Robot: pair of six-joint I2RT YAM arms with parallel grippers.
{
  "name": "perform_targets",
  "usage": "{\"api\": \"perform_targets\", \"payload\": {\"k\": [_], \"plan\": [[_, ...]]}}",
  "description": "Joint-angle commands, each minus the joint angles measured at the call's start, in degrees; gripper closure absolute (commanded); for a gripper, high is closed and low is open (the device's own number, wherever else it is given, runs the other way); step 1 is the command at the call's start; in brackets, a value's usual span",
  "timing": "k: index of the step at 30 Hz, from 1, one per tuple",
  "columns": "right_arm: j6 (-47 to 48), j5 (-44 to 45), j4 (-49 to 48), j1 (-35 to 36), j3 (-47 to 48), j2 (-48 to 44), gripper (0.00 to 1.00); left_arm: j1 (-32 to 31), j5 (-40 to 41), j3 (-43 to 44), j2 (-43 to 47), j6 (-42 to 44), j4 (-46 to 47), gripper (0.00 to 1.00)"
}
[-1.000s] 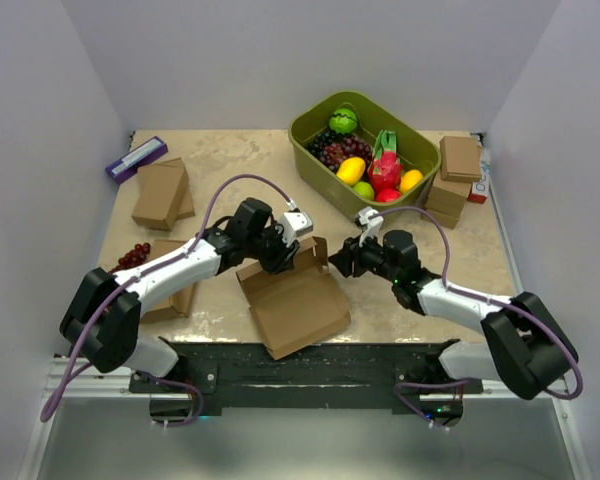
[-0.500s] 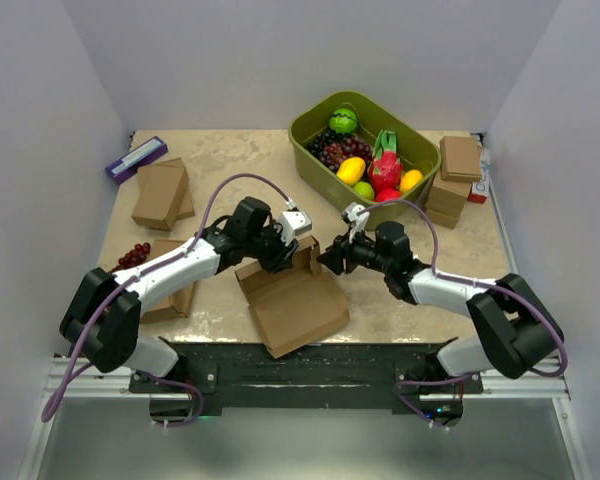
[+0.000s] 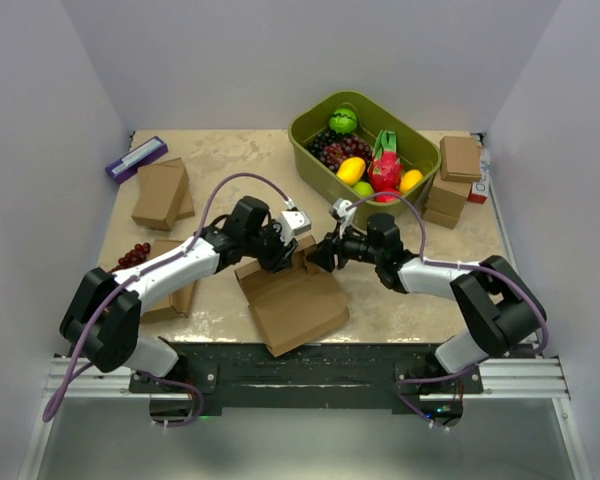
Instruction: Fold the paper box
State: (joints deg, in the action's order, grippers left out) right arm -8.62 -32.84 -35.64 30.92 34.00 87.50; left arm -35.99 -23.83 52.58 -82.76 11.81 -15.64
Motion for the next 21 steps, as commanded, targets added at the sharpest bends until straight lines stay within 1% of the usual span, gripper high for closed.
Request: {"api": "perform_targets", "payload": {"k": [1,4,9,15,20,21], "plan": [[2.3,-1.3,-6.1,0.2,4.1,1.3,0.52,-0.6,-8.6,-0.7,-0.1,1.6,0.1,0.72],[2.2,-2.5,-6.8,0.2,5.1,2.7,0.53,-0.6,-8.9,-0.6,-0.2,1.9,0.0,0.72],[1.9,-1.3,-7.0,0.4,4.9,2.9,0.60,-0.6,-8.1,-0.5,-0.3,1.6,0.1,0.72],[3.3,8.4,-5.1,3.8,4.1,2.4,0.72,-0.6,-6.9,-0.3,-0.3,1.1,0.3,0.72],[5.3,16.8,-2.7,6.7,3.5,1.7,0.78,-0.6,-5.2,-0.4,0.3,0.5,0.7,0.72],[6.1,20.1,-2.0,7.1,3.4,1.5,0.79,-0.6,-4.5,-0.4,0.5,0.3,0.9,0.72]]}}
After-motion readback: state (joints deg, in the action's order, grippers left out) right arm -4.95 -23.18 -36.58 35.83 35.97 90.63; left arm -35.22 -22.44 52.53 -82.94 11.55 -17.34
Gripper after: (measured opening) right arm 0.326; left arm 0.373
